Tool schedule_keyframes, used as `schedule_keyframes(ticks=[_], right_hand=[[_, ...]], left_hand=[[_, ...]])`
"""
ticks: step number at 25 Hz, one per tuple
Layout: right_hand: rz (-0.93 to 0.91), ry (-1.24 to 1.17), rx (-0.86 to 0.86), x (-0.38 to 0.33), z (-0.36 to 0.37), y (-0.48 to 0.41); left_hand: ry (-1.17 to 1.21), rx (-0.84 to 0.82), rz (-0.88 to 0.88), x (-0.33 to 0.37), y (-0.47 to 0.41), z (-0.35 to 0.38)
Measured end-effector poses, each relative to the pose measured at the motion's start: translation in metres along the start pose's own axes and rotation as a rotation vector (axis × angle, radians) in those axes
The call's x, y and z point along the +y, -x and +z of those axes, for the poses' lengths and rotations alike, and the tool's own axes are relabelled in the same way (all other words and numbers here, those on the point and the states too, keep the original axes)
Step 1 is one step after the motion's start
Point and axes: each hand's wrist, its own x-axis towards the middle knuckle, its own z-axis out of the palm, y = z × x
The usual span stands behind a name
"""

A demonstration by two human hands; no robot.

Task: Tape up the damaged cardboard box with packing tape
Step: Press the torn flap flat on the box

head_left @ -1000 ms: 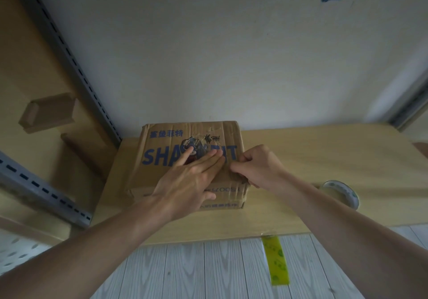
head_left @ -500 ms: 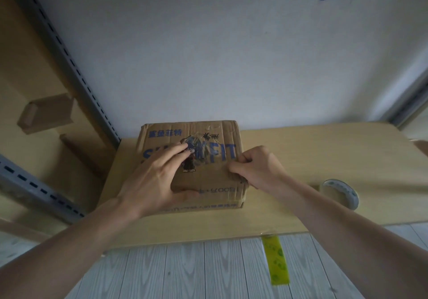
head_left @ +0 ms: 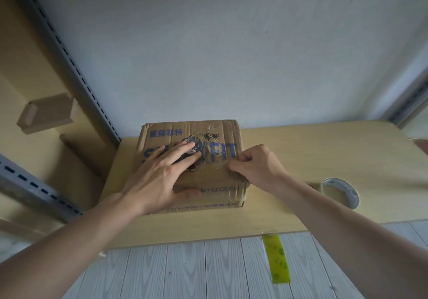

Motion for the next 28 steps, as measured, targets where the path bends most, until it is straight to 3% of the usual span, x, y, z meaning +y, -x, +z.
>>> schedule_keyframes(ticks=[14, 19, 23, 28], right_hand=[[-0.022, 0.037, 0.031, -0.002, 0.002, -0.002], [-0.017, 0.043, 0.031, -0.002, 0.002, -0.003], [-0.017, 0.050, 0.036, -0.001, 0.003, -0.004], [-0.016, 0.061, 0.034, -0.001, 0.003, -0.005]], left_hand=[[-0.072, -0.070, 0.016, 0.002, -0.004, -0.003], [0.050, -0.056, 0.004, 0.003, -0.003, -0.005], [-0.057, -0.155, 0.013, 0.008, -0.012, -0.010], [-0.073, -0.132, 0.027, 0.010, -0.018, -0.006]])
